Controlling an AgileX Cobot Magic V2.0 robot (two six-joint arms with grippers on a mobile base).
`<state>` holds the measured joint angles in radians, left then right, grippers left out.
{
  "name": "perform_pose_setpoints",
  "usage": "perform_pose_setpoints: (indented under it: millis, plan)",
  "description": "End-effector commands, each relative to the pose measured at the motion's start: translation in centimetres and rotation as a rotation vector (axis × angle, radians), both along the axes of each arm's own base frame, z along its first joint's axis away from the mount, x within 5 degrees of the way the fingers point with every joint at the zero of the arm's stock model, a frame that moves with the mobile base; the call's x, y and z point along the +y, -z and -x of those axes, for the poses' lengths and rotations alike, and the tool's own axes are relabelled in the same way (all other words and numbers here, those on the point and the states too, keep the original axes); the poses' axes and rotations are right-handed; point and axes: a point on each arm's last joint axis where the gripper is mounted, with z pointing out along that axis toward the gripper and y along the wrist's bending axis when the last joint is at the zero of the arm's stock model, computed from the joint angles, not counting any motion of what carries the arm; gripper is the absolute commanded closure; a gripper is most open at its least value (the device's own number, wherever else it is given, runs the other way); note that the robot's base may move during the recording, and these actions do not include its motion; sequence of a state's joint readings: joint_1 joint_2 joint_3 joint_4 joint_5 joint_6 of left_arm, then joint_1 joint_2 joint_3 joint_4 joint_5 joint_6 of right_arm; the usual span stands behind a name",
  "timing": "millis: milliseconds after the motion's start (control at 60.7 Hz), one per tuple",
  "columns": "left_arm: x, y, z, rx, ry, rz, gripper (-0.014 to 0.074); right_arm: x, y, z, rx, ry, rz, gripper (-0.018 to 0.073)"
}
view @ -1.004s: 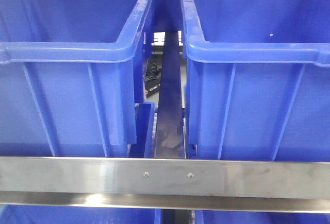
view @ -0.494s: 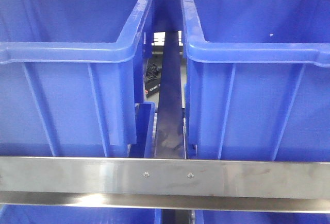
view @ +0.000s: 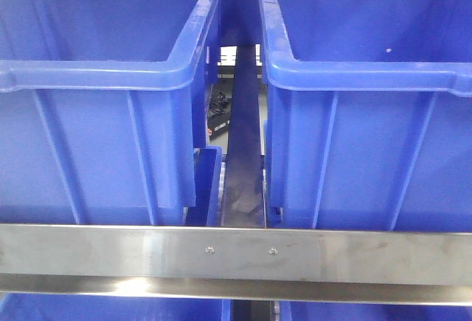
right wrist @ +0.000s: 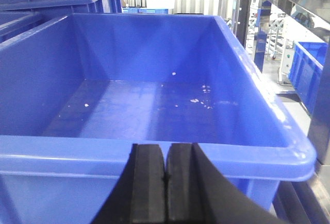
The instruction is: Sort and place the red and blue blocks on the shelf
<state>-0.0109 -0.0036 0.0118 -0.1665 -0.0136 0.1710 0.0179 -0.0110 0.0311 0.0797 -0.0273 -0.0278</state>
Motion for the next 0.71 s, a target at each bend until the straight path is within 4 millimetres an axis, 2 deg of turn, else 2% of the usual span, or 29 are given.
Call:
perform_pose_setpoints:
  millis: [0, 692]
  plan:
    - [0.12, 0.00, 0.12, -0.067, -0.012, 0.008, 0.0472, -0.09, -1.75, 0.46, -0.138, 0.015, 0.015, 0.0508]
    - [0.00, 0.02, 0.12, -0.065, 0.008, 0.009, 0.0472, -0.09, -1.75, 0.46, -0.138, 0.015, 0.015, 0.0508]
